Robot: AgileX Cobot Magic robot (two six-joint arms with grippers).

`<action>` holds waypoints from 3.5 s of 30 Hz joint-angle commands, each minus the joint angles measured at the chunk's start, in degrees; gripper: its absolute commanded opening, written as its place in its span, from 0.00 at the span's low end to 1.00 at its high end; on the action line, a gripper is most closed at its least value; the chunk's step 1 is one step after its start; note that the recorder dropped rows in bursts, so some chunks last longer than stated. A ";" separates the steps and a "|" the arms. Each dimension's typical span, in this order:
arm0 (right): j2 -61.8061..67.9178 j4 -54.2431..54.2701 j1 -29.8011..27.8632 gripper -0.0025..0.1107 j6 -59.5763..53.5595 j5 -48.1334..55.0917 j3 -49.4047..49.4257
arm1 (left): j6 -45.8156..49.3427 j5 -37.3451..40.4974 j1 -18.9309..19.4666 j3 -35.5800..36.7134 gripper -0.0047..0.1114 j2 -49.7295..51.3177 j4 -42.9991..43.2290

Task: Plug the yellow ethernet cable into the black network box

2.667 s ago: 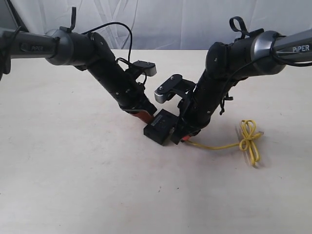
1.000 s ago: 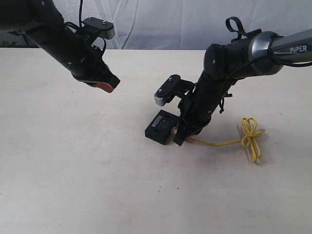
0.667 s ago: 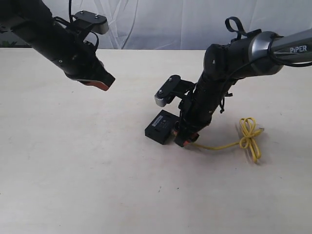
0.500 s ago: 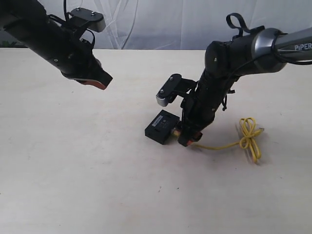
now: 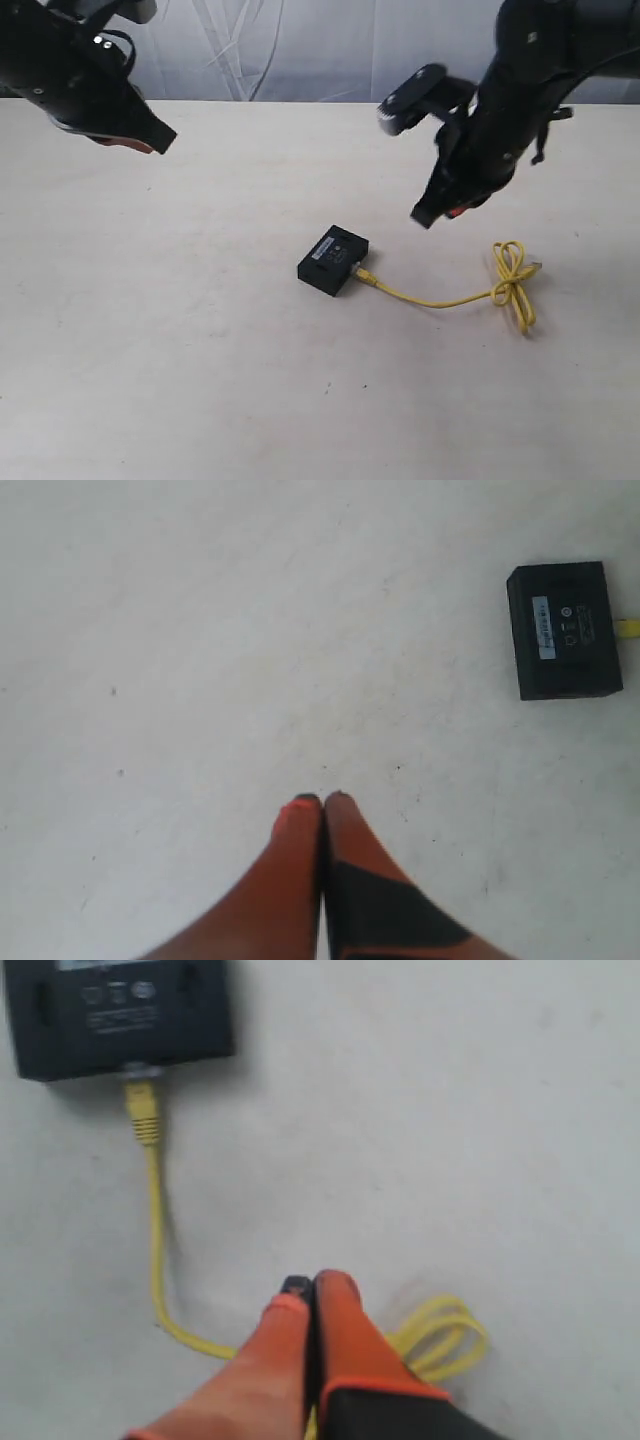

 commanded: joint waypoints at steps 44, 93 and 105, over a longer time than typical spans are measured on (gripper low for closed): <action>-82.78 4.66 -17.96 0.01 17.05 -47.59 53.77 | -2.32 -38.61 3.11 48.34 0.04 -73.78 -8.54; -86.04 9.63 -17.96 0.01 17.05 -47.72 56.05 | -23.77 -36.96 14.60 65.65 0.04 -86.57 4.75; -86.04 9.63 -17.96 0.01 17.05 -47.72 56.05 | -23.77 -35.33 15.10 69.91 0.04 -87.57 5.12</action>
